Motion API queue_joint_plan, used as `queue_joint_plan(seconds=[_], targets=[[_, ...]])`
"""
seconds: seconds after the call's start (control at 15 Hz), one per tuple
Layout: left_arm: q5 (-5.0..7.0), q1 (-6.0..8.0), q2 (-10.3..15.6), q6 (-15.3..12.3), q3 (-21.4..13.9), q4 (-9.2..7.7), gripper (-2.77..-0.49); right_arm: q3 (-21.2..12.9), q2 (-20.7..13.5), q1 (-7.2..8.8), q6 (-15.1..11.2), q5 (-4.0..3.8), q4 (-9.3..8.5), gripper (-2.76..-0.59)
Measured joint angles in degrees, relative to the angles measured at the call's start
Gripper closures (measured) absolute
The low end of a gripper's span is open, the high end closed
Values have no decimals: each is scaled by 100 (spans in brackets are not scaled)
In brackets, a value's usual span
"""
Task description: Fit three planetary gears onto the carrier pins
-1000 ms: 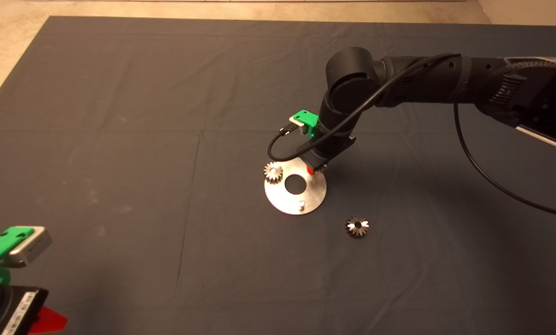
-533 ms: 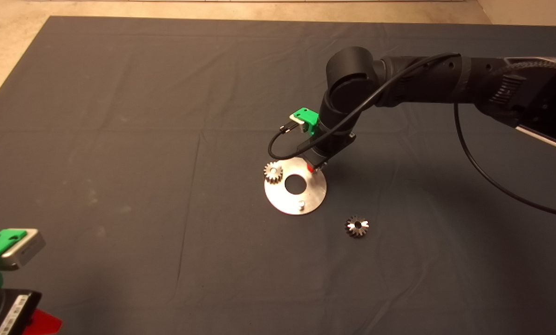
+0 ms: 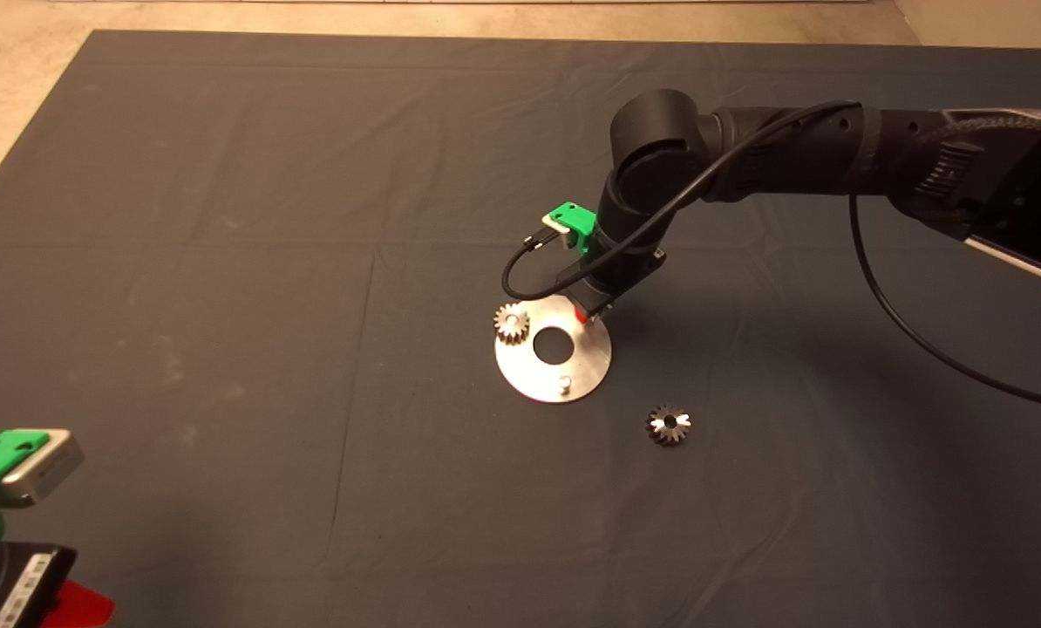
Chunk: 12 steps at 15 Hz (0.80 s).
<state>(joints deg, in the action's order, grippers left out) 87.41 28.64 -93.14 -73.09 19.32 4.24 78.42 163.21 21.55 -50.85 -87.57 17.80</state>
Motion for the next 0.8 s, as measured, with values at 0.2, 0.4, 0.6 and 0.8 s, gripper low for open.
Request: queue_joint_plan(seconds=[0.2, 0.4, 0.6, 0.8], targets=[[0, 1, 0, 1, 0, 0, -146, 0, 0, -13, -2, 2, 1, -112], [0, 0, 0, 17, 0, 0, -146, -1, 16, -14, -4, -9, 2, -113], [0, 0, 2, 37, 0, 0, -146, -4, 38, -13, -4, 0, 2, -113], [0, 0, 6, 38, 0, 0, -146, -4, 68, -15, -4, -8, 2, -112]])
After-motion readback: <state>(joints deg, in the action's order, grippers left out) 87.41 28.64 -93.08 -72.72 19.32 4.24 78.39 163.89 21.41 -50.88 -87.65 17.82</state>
